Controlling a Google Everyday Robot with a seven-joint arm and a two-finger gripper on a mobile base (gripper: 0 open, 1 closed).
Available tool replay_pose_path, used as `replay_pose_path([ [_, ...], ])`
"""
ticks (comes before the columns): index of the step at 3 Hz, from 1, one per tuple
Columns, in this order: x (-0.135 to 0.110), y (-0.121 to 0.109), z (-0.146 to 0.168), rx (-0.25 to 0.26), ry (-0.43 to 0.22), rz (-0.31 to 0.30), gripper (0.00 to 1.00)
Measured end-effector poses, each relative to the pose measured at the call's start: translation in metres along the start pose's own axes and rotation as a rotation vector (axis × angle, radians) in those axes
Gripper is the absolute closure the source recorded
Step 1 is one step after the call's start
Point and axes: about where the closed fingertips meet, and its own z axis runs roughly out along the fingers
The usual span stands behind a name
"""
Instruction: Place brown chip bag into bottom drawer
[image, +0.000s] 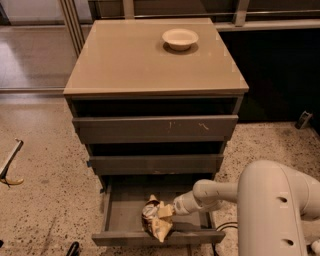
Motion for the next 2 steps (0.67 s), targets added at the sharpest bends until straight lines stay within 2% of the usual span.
replay_pose_path([
  [1, 0.0, 0.0, 0.0, 0.0, 0.0, 0.0, 0.0],
  [2, 0.0, 0.0, 0.0001, 0.0, 0.0, 0.0, 0.0],
])
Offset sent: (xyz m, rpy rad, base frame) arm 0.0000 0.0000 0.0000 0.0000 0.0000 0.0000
